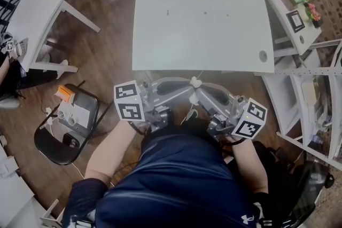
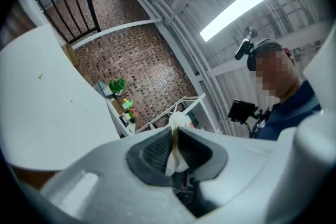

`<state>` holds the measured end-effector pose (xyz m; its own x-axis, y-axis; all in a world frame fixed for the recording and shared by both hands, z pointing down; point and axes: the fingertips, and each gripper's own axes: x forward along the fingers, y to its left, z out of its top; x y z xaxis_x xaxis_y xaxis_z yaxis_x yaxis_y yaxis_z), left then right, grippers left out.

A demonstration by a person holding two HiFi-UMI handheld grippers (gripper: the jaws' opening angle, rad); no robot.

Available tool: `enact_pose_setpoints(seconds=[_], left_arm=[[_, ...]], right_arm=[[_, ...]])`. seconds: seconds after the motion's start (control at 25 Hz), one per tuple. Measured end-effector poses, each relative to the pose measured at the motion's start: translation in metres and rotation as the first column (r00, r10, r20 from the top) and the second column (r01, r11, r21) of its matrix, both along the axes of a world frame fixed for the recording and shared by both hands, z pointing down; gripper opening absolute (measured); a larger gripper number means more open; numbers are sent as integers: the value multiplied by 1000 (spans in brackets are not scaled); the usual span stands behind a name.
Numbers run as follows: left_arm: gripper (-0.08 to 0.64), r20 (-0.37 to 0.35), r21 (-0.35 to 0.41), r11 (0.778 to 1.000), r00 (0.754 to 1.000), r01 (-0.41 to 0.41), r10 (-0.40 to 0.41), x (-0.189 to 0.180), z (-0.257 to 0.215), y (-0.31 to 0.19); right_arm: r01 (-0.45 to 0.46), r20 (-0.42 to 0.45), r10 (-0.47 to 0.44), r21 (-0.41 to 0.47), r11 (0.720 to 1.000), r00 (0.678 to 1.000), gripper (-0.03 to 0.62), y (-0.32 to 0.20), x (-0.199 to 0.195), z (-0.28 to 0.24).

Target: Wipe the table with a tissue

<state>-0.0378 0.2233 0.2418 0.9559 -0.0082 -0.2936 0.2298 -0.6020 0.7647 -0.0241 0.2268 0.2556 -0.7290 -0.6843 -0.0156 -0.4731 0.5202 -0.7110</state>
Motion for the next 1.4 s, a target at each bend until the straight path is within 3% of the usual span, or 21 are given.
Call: enact_pose_setpoints(seconds=[0.16, 0.32, 0.44, 0.48, 0.56, 0.72, 0.92, 1.16, 1.4], left_arm=[[52, 70, -17, 999, 997, 46, -45, 13, 18, -17], [100, 175, -11, 993, 978, 120, -117, 30, 39, -37], [94, 246, 10, 984, 953, 179, -176, 44, 48, -52], [63, 259, 18, 982, 948, 189, -187, 50, 48, -56], [11, 268, 27, 980, 943, 196, -196, 64, 46, -63], [8, 278, 28, 978, 938, 207, -206, 86, 47, -77], [9, 297, -24, 968, 927, 248, -231, 91, 61, -90], [8, 305, -82, 964, 927, 254, -219, 78, 84, -102], [8, 294, -148, 962, 939, 231, -180, 60, 107, -114]], right_arm=[[-7, 5, 7, -32, 999, 1000, 20, -15, 13, 15], [5, 20, -4, -41, 999, 1000, 20, -31, 34, 30], [33, 25, -32, -46, 998, 999, 20, -47, 53, 39], [48, 28, -47, -48, 998, 999, 20, -52, 60, 40], [83, 49, -81, -45, 996, 996, 20, -61, 73, 40], [140, 110, -135, -40, 989, 985, 21, -75, 89, 40], [181, 120, -172, -73, 981, 978, 57, -87, 92, 49], [188, 89, -177, -143, 972, 980, 49, -100, 78, 74], [111, 7, -113, -239, 965, 994, 25, -118, 64, 106]])
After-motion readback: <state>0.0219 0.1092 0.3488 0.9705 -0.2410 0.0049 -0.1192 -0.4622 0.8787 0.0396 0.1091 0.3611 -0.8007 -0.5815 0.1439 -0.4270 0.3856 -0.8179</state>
